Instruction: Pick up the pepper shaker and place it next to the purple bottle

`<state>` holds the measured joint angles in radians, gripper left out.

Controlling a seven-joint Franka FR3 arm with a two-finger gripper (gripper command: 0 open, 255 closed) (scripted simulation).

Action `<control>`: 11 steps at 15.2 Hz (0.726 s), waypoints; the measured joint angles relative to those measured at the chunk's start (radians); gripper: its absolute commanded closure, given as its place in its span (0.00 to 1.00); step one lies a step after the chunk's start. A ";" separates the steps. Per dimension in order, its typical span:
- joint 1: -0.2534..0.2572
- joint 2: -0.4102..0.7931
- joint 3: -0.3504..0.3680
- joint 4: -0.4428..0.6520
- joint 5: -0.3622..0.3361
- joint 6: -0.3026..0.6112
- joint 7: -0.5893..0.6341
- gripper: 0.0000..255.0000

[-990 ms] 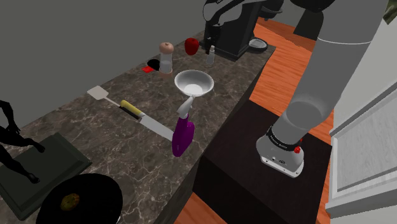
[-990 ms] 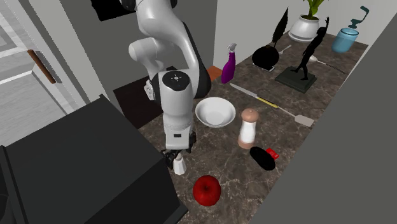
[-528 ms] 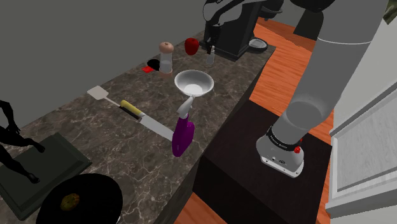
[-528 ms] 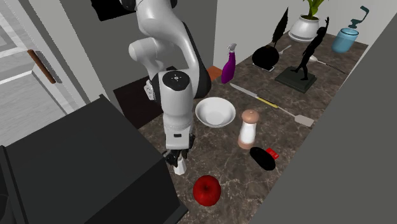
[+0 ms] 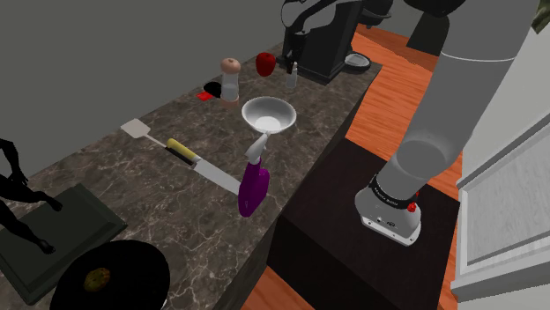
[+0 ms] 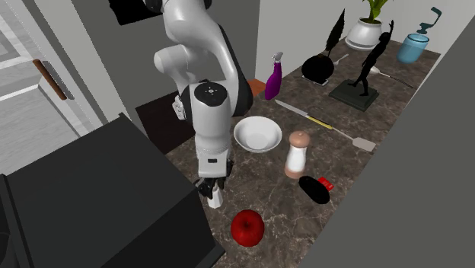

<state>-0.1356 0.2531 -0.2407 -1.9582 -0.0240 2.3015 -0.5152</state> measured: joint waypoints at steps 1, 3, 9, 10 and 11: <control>0.000 -0.006 -0.001 0.004 -0.001 -0.009 -0.001 1.00; 0.000 -0.019 -0.002 0.014 -0.004 -0.033 -0.001 1.00; 0.003 -0.049 -0.004 0.060 -0.011 -0.107 0.000 1.00; 0.003 -0.057 -0.004 0.062 -0.013 -0.117 0.000 1.00; 0.004 -0.062 -0.005 0.067 -0.014 -0.128 0.000 1.00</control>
<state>-0.1320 0.1909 -0.2454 -1.8907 -0.0377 2.1737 -0.5153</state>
